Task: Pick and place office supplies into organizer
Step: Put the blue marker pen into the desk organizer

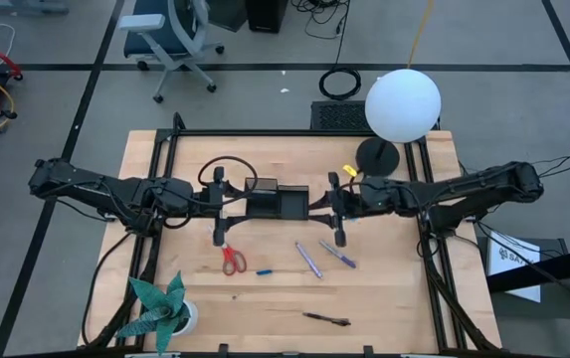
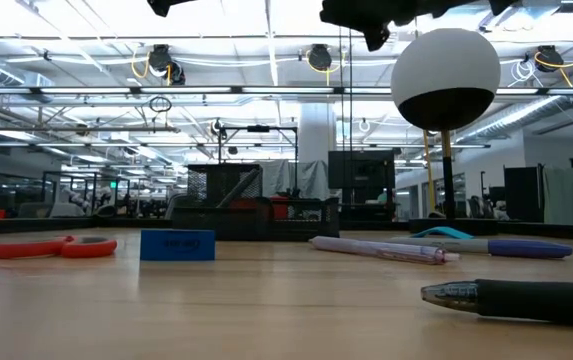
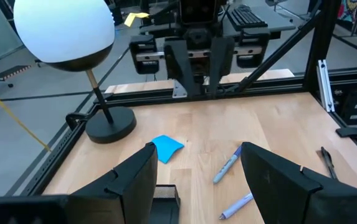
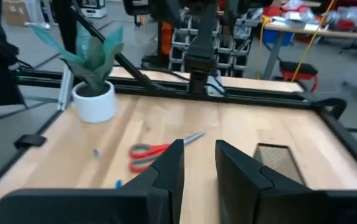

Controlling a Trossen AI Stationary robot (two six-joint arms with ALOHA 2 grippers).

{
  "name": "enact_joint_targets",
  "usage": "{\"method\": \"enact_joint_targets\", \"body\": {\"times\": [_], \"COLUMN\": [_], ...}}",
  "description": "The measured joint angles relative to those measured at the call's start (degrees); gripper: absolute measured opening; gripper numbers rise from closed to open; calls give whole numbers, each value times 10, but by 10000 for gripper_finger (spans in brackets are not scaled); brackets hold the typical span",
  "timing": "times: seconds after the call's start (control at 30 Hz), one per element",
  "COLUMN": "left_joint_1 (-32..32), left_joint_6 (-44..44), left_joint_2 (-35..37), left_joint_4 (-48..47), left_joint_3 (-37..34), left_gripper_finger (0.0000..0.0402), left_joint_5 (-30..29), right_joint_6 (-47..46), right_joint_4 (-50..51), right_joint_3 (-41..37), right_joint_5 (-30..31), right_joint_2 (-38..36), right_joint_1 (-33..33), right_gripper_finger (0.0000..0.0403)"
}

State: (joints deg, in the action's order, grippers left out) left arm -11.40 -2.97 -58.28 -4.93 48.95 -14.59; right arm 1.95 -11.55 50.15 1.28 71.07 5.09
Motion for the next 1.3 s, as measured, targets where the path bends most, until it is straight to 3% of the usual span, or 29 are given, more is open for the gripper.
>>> {"method": "enact_joint_targets", "body": {"times": [0.17, 0.33, 0.47, 0.67, 1.0, 1.3], "left_joint_1": [0, 0, 0, 0, 0, 0], "left_joint_6": [0, -1, 1, 1, 3, 5], "left_joint_2": [0, 0, 0, 0, 0, 0], "left_joint_4": [0, 0, 0, 2, 4, 3], "left_joint_3": [0, 0, 0, 0, 0, 0], "left_gripper_finger": [239, 239, 239, 239, 239, 239], "left_joint_5": [0, -2, -3, -4, -5, -4], "right_joint_6": [-27, -93, -171, -291, -463, -507], "right_joint_4": [57, 250, 381, 557, 748, 737], "right_joint_3": [4, 66, 135, 225, 316, 316], "right_joint_5": [47, 154, 195, 189, 109, 73], "right_joint_2": [0, 4, 12, 66, 219, 283], "right_joint_1": [46, 93, 123, 134, 124, 122], "right_gripper_finger": [84, 82, 80, 84, 80, 83]}}
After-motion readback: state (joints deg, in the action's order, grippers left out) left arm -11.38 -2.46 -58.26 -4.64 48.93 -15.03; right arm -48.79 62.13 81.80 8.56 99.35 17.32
